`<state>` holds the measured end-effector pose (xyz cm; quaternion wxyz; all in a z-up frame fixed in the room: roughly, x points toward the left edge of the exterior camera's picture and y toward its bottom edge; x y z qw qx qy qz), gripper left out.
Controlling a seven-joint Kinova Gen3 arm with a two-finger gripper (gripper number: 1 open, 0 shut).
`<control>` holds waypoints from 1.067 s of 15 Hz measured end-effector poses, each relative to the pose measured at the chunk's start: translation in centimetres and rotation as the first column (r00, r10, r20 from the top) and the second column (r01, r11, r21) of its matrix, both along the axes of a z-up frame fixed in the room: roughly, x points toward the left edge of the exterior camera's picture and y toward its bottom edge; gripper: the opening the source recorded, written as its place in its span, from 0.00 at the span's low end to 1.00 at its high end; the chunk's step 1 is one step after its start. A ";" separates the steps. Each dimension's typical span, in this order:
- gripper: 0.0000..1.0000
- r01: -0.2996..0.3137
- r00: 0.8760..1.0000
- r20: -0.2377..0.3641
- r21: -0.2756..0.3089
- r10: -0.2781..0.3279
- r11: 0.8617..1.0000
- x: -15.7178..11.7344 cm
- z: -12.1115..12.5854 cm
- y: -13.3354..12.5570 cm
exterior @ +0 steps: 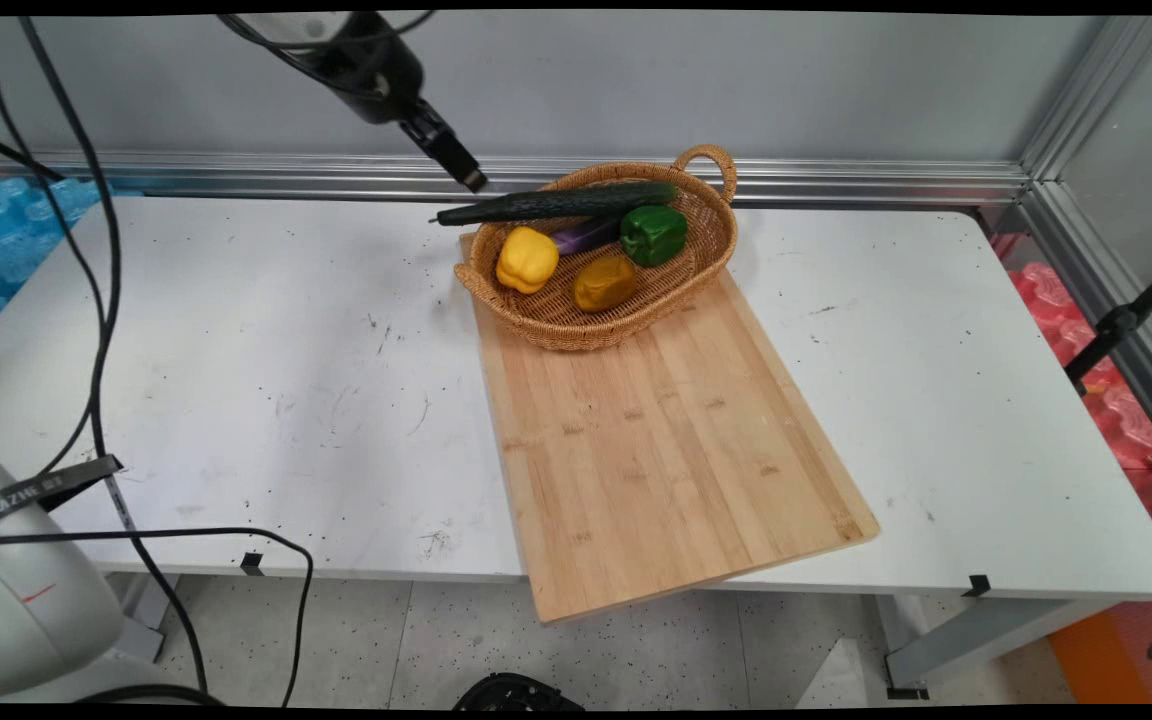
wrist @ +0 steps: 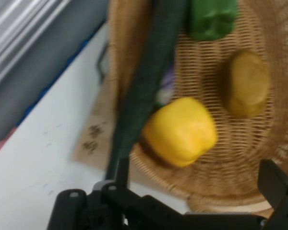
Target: Pick up the potato from the vegetable basket
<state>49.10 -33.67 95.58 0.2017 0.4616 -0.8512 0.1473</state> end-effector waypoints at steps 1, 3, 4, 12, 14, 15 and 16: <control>1.00 0.026 1.000 -0.001 0.004 -0.026 1.000 -0.8 -0.3 -0.2; 1.00 0.069 0.998 -0.002 0.011 -0.069 0.998 -2.2 -1.1 -0.8; 1.00 0.082 0.997 -0.003 0.014 -0.082 0.997 -2.7 -1.4 -1.0; 1.00 0.157 0.988 -0.013 0.038 -0.157 0.987 -7.9 -6.8 -4.3; 1.00 0.156 0.988 -0.014 0.040 -0.156 0.987 -9.0 -8.3 -5.3; 1.00 0.154 0.988 -0.014 0.041 -0.154 0.987 -9.5 -9.2 -5.9; 1.00 0.152 0.988 -0.013 0.041 -0.151 0.988 -10.0 -9.9 -6.3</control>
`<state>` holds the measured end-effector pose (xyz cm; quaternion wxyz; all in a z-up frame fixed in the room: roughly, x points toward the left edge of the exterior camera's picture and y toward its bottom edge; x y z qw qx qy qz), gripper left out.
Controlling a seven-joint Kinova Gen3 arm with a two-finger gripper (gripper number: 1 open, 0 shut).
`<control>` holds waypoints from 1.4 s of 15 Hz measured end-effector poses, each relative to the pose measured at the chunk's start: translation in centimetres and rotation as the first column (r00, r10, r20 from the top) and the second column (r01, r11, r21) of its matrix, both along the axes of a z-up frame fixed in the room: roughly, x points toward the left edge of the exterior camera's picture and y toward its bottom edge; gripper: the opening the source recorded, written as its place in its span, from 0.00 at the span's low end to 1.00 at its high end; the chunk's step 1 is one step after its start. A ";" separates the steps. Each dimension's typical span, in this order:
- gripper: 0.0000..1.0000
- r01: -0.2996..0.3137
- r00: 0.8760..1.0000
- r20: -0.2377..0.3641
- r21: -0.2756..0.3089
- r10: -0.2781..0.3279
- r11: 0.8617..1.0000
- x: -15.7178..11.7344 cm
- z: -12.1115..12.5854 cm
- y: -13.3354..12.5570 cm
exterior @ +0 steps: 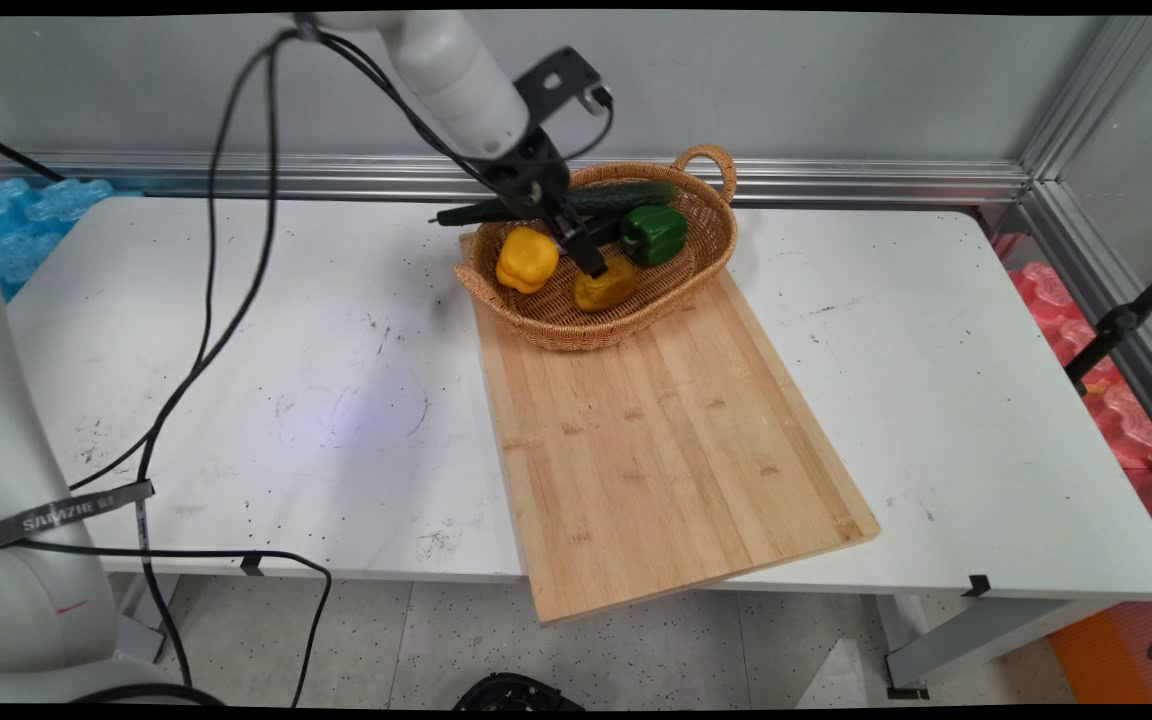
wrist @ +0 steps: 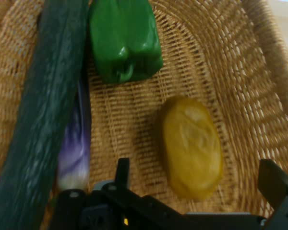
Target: Pick up the potato from the vegetable basket, then place the picked object on the cutting board
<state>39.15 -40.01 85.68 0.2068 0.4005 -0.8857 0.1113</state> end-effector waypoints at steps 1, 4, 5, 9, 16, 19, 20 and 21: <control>1.00 -0.004 1.000 0.001 0.001 0.004 1.000 -0.5 -0.9 -0.5; 1.00 -0.013 1.000 0.003 0.007 0.013 1.000 -1.6 -3.0 -1.7; 1.00 -0.015 1.000 0.003 0.009 0.015 1.000 -1.8 -3.5 -1.9; 1.00 -0.024 1.000 0.011 0.016 0.024 1.000 -2.8 -5.5 -2.8; 0.00 -0.014 1.000 0.024 0.018 0.013 1.000 -3.2 -6.0 -2.9; 0.00 -0.008 1.000 0.028 0.016 0.008 1.000 -2.9 -4.6 -2.2; 0.00 -0.007 1.000 0.029 0.015 0.007 1.000 -2.8 -4.1 -2.0; 0.00 -0.005 1.000 0.030 0.010 0.005 1.000 -2.6 -3.1 -1.6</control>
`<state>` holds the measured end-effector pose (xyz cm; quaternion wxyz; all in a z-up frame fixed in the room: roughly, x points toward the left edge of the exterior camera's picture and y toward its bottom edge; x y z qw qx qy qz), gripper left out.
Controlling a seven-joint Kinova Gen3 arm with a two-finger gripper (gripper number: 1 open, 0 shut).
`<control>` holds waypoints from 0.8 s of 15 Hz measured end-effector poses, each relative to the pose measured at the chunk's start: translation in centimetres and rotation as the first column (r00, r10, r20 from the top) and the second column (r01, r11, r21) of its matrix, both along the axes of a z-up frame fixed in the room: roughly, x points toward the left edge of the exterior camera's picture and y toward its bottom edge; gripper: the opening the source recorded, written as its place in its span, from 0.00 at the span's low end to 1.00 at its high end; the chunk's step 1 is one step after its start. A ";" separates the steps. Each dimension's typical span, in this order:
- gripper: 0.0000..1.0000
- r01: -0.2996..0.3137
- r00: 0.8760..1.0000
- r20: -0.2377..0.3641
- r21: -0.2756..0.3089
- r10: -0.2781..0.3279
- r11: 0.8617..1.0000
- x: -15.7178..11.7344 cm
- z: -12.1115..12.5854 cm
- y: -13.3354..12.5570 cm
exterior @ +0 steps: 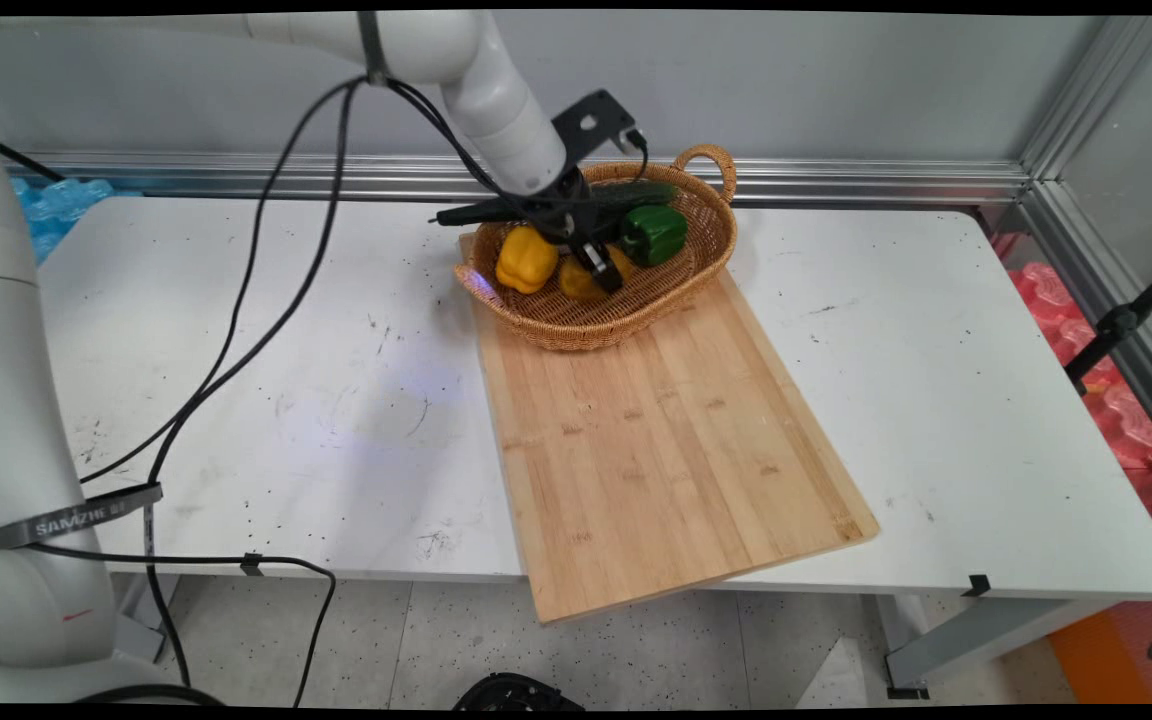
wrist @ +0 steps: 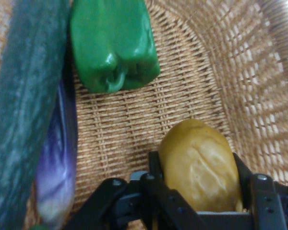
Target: Place the picked object on the cutting board
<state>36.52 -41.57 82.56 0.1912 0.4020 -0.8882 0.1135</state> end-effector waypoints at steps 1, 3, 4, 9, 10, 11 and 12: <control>0.00 0.007 1.000 0.001 -0.007 -0.007 1.000 0.1 1.3 0.5; 0.00 0.031 1.000 0.004 -0.022 -0.031 0.999 0.1 3.5 1.3; 0.00 0.049 0.999 0.005 -0.030 -0.049 0.998 0.0 4.6 1.7; 0.00 0.180 0.984 -0.006 -0.066 -0.181 0.981 -1.4 9.2 4.1; 0.00 0.214 0.976 -0.013 -0.070 -0.216 0.974 -1.9 9.9 4.7; 0.00 0.247 0.968 -0.021 -0.072 -0.249 0.966 -2.5 10.5 5.2; 0.00 0.274 0.961 -0.029 -0.074 -0.277 0.959 -3.1 10.9 5.6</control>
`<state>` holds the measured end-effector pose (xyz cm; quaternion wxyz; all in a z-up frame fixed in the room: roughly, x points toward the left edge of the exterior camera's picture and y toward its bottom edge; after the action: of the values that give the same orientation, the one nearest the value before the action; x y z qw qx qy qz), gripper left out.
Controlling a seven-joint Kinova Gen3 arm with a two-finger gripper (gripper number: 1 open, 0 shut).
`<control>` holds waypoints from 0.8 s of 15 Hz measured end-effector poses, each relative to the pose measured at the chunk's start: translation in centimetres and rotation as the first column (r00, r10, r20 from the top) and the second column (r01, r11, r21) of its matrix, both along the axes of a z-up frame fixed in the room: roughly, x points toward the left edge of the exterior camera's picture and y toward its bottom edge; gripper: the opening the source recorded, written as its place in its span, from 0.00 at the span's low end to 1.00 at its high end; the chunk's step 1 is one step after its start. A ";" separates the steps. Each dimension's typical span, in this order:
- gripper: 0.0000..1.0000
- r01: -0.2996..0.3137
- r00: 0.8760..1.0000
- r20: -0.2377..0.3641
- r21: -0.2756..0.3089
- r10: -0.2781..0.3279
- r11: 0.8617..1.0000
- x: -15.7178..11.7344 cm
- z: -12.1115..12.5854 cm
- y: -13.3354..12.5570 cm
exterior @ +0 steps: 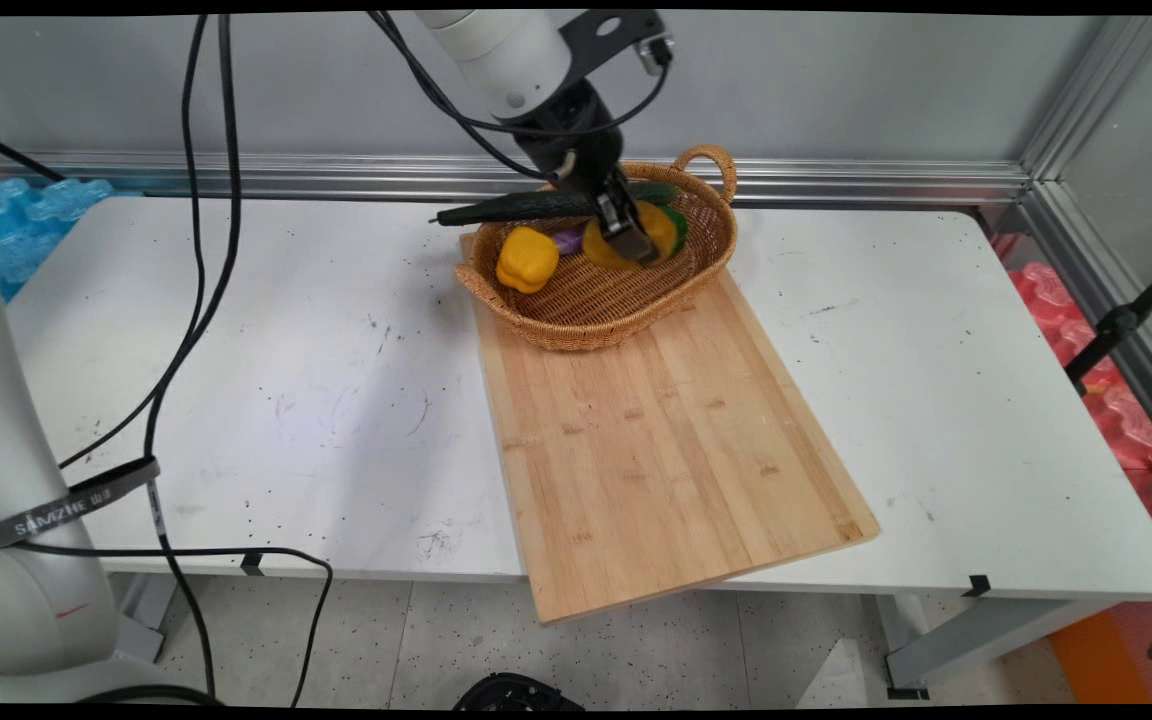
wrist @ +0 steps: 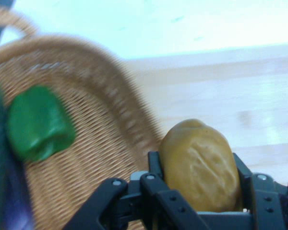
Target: Place the picked object on the cutting board
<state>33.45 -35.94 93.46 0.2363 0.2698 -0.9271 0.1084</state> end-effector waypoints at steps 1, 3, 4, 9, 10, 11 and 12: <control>0.00 0.019 1.000 -0.005 0.000 -0.019 1.000 -0.4 0.2 0.2; 0.00 0.079 0.997 -0.018 0.001 -0.078 0.997 -1.9 0.4 0.8; 0.00 0.109 0.994 -0.023 0.003 -0.109 0.994 -2.7 0.3 1.1; 0.00 0.237 0.971 -0.031 0.013 -0.237 0.971 -6.9 -1.7 1.7; 0.00 0.260 0.965 -0.032 0.019 -0.259 0.965 -7.8 -2.5 1.9; 0.00 0.277 0.961 -0.033 0.024 -0.276 0.961 -8.6 -3.1 2.0; 0.00 0.294 0.956 -0.034 0.030 -0.293 0.955 -9.5 -4.0 2.1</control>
<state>23.92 -33.84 89.49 0.2587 0.1351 -0.9551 0.0521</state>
